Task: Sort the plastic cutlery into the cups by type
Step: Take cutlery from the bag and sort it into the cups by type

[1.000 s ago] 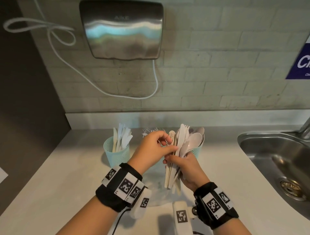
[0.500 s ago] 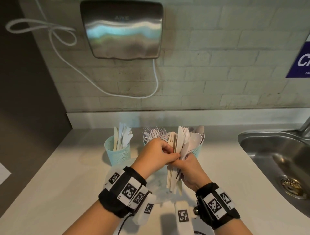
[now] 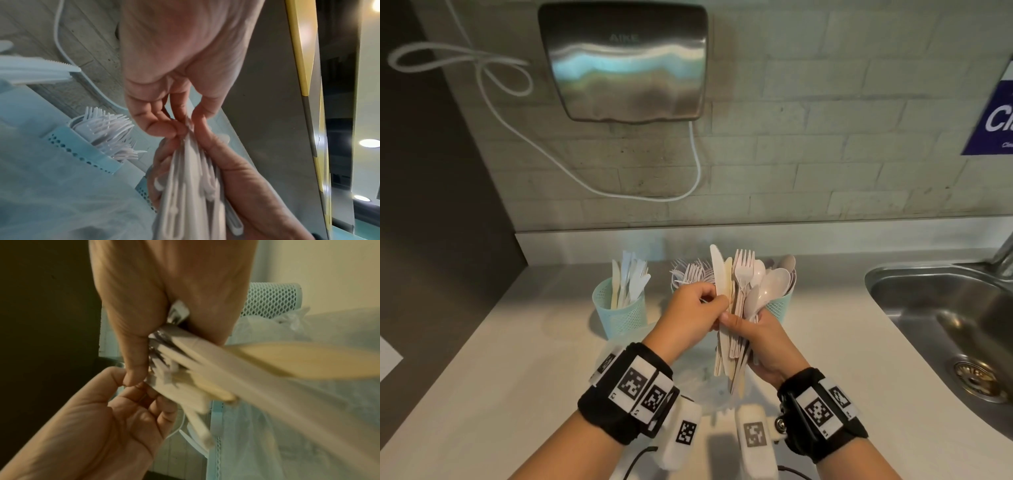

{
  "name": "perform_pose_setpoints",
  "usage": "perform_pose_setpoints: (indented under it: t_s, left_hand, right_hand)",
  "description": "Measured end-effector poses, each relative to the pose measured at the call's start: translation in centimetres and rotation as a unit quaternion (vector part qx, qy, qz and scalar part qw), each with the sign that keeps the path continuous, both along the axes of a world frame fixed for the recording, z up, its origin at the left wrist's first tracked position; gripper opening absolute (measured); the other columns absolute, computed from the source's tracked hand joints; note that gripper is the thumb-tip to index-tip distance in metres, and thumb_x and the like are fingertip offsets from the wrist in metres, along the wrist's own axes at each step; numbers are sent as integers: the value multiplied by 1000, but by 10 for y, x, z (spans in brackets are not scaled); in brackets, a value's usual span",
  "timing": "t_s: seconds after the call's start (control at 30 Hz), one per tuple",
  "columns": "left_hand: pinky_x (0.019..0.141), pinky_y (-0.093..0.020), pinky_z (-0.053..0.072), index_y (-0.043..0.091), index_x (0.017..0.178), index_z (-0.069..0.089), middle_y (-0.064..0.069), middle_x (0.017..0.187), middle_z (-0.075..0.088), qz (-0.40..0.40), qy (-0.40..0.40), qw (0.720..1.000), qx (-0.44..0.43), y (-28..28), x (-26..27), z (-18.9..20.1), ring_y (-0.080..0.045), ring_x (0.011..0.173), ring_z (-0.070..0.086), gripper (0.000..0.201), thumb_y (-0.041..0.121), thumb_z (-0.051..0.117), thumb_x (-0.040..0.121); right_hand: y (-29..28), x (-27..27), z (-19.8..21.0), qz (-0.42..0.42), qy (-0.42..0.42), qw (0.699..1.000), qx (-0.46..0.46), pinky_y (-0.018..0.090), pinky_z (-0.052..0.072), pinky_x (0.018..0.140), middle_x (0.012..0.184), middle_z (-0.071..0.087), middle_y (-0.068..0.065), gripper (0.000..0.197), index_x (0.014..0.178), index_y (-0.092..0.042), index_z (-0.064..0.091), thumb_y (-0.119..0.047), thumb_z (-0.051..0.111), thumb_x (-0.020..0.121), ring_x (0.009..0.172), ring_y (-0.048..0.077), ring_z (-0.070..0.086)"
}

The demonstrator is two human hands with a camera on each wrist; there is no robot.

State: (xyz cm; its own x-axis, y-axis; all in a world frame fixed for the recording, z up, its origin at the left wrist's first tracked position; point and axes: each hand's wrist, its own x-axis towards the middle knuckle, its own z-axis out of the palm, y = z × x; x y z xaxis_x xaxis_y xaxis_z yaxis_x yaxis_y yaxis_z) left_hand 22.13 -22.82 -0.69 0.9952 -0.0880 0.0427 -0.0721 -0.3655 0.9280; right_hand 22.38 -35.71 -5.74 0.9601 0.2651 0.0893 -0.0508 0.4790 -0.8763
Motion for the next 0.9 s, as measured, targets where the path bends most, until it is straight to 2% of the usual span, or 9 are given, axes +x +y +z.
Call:
perform_pose_setpoints:
  t_s: [0.13,0.2,0.27,0.37,0.57,0.63,0.7,0.83,0.9]
  left_hand:
    - [55,-18,47,-7,84,57,-13,75,58,8,-1,1000,-25,1,3,-2,-15,63,54,19,10,52,90]
    - [61,-23,49,-8,95,57,-23,88,63,14,-4,999,-35,2,5,-4,-20,73,58,22,12,51,91]
    - [68,-26,52,-3,99,59,-20,93,68,23,-8,998,-56,3,5,-3,-22,80,64,19,13,49,93]
    - [72,-26,58,4,100,56,-12,85,70,36,-13,992,-122,4,4,1,-21,79,69,15,11,43,96]
    - [58,-25,56,9,101,51,-8,77,64,65,-29,975,-211,12,3,7,-18,66,67,13,12,39,99]
    - [59,-26,56,14,99,50,-8,78,63,73,-42,969,-234,19,6,9,-17,64,68,12,12,38,100]
    - [63,-28,56,19,99,49,-8,81,62,85,-66,965,-237,31,9,13,-17,67,70,14,10,38,99]
    - [62,-20,56,8,109,44,-9,90,60,140,-123,957,-222,72,19,26,-19,77,67,15,0,40,97]
    - [68,-21,56,9,109,44,-7,93,61,188,-139,954,-190,95,27,30,-19,83,66,18,-2,42,95]
  right_hand:
    - [1,0,3,-2,11,1000,5,25,55,75,97,72,6,43,121,-6,57,-9,62,78,89,17,68]
    - [1,0,3,-1,18,1000,7,23,55,69,90,73,2,40,119,-6,58,-12,62,80,83,14,68]
    - [2,1,4,-2,25,1000,12,22,54,63,88,73,4,36,119,-4,58,-12,60,83,78,14,69]
    - [3,2,4,-8,31,999,20,23,55,58,94,71,11,30,118,-4,60,-9,58,88,74,14,70]
    - [6,7,-3,-32,57,998,16,26,55,56,89,65,15,33,117,-2,59,-3,61,84,63,15,64]
    - [7,8,-5,-34,65,997,21,27,53,57,79,61,13,29,113,0,57,0,61,84,58,15,59]
    - [9,8,-8,-33,72,997,22,28,50,57,72,54,11,25,109,-3,55,0,60,85,56,16,55]
    - [11,9,-8,-38,72,997,15,28,49,58,74,52,10,25,110,-5,55,0,60,85,58,16,54]
    - [12,11,-7,-40,70,997,12,27,48,56,74,50,11,24,108,-5,55,-1,60,85,58,16,53]
